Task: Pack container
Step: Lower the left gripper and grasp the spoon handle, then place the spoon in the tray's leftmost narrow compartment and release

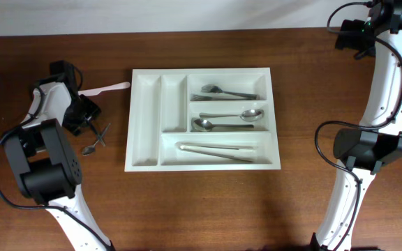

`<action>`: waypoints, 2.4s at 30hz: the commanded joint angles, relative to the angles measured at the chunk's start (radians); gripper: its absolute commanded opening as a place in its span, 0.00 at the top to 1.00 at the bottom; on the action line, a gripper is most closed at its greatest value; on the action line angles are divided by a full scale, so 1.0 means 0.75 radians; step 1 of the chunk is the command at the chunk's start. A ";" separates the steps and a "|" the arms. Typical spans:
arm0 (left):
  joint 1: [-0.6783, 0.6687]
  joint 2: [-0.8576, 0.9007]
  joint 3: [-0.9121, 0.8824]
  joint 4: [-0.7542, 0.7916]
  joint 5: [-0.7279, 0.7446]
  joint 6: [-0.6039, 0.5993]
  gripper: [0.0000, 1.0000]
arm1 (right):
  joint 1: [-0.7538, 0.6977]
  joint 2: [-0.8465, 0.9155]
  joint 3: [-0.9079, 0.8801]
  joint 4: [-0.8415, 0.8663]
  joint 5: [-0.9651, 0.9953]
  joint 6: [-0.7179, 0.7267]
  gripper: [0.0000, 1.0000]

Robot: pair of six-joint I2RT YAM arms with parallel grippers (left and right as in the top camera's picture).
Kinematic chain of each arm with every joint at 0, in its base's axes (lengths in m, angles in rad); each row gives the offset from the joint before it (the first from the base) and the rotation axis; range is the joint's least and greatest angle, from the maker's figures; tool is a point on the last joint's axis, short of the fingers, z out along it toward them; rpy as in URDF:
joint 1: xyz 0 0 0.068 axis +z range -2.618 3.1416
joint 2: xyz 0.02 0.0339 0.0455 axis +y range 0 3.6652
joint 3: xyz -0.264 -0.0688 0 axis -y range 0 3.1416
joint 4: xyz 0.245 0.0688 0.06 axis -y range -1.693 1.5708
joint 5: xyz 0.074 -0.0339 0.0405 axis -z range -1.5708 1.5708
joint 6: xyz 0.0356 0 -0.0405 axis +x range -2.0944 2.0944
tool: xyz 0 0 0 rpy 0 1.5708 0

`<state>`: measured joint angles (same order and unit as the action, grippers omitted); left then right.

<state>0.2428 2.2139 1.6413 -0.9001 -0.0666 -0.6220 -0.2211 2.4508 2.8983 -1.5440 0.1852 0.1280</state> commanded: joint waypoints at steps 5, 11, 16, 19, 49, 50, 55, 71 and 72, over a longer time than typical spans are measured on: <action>0.006 0.018 -0.052 -0.004 0.036 0.105 0.83 | 0.005 -0.005 -0.007 -0.001 0.003 0.006 0.01; 0.006 0.018 -0.052 -0.012 0.035 0.105 0.98 | 0.005 -0.005 -0.007 -0.001 0.003 0.006 0.01; 0.006 0.017 -0.050 -0.012 0.036 0.105 0.98 | 0.005 -0.005 -0.007 -0.001 0.003 0.006 0.01; 0.006 0.014 -0.025 -0.023 0.036 0.145 0.98 | 0.005 -0.005 -0.007 -0.001 0.003 0.006 0.01; -0.446 -0.024 0.540 -0.481 0.184 0.987 0.98 | 0.005 -0.005 -0.007 -0.001 0.003 0.006 0.01; -0.464 -0.003 0.540 -0.482 0.183 0.986 0.98 | 0.005 -0.005 -0.007 -0.001 0.003 0.006 0.01; -0.484 0.069 0.540 -0.488 0.174 0.914 0.98 | 0.005 -0.005 -0.007 -0.001 0.003 0.006 0.01; -0.486 0.185 0.556 -0.487 0.173 0.845 0.44 | 0.005 -0.005 -0.007 -0.001 0.003 0.006 0.01; -0.485 0.184 0.564 -0.488 0.173 0.845 0.44 | 0.005 -0.005 -0.007 -0.001 0.003 0.007 0.01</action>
<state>-0.1272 2.3455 2.0350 -1.2644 0.0757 0.0143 -0.2211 2.4508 2.8983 -1.5440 0.1852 0.1280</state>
